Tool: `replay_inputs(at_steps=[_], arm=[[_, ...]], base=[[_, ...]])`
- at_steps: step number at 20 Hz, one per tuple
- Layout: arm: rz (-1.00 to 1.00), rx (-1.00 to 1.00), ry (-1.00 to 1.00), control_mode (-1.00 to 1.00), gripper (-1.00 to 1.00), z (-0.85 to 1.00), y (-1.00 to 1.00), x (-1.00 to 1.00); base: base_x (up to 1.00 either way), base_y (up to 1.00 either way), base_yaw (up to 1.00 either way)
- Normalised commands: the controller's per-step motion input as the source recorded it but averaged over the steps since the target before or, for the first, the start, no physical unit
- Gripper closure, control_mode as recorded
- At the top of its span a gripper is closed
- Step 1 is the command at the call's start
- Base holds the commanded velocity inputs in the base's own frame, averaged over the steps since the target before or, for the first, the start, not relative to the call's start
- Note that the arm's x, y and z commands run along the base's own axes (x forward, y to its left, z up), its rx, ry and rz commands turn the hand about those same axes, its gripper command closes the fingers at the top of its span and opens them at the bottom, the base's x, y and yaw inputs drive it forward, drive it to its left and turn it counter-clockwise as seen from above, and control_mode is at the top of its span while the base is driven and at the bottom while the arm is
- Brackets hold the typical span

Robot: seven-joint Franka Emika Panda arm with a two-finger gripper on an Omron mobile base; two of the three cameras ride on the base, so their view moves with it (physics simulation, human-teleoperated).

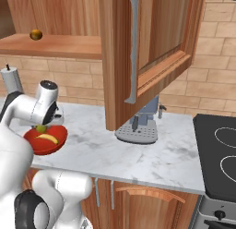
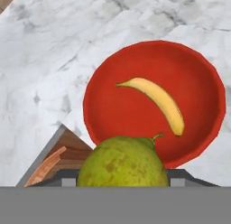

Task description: Open the cabinet. Pick the banana and pear from the cabinet and place them into the bowl. Then close the cabinet.

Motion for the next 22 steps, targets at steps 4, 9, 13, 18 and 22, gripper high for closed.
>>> replay_inputs(at_steps=[4, 9, 13, 18, 22], arm=[[0.0, -0.06, 0.06, -1.0, 1.0, -0.42, 0.28, 0.25], [0.0, -0.02, 0.03, -1.0, 1.0, -0.42, 0.22, 0.28], [0.0, 0.0, 0.02, -1.0, 1.0, -0.39, 0.18, 0.34], [0.0, -0.01, 0.01, -1.0, 1.0, -0.42, 0.2, 0.32], [0.0, -0.01, 0.0, -1.0, 1.0, -0.38, 0.18, 0.26]], base=[[0.0, 0.0, 0.0], [0.0, 0.0, 0.0], [0.0, 0.0, 0.0], [0.0, 0.0, 0.0], [0.0, 0.0, 0.0]])
